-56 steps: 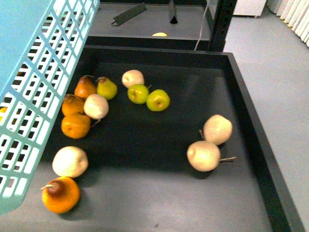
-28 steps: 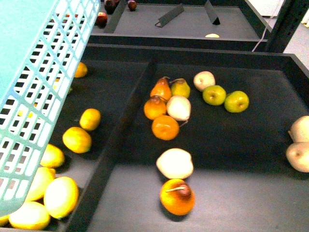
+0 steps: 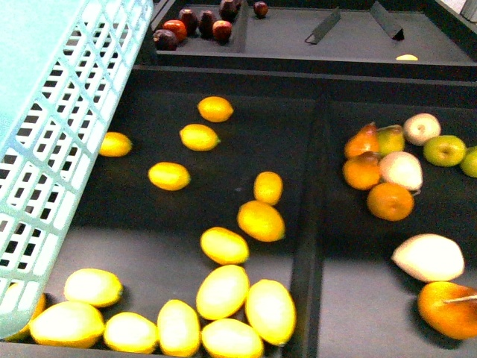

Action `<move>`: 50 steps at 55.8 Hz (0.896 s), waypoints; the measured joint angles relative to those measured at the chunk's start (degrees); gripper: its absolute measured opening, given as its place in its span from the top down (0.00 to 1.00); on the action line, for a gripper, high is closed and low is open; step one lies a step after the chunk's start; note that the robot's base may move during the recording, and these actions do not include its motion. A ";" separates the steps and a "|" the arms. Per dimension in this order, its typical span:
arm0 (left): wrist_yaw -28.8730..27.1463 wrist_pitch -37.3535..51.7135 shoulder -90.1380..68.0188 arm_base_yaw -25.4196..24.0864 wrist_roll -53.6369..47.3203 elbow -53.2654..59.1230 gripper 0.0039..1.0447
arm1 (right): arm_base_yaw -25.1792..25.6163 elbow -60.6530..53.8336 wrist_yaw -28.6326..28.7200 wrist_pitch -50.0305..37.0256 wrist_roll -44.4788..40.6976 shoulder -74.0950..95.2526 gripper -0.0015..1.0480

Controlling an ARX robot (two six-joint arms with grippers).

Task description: Pick lemon and mango into basket

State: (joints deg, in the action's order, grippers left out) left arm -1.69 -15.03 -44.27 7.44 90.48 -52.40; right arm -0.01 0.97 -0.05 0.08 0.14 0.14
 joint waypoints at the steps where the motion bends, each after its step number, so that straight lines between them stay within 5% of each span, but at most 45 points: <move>1: 0.00 0.00 0.02 0.00 0.00 0.00 0.93 | 0.00 0.00 0.00 0.00 0.04 0.02 0.08; 50: -0.13 0.02 0.00 0.00 0.00 0.02 0.93 | 0.00 0.00 0.04 0.00 0.02 0.07 0.08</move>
State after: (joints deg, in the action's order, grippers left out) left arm -1.83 -15.00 -44.27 7.44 90.48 -52.38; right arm -0.01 0.97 -0.01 0.08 0.16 0.21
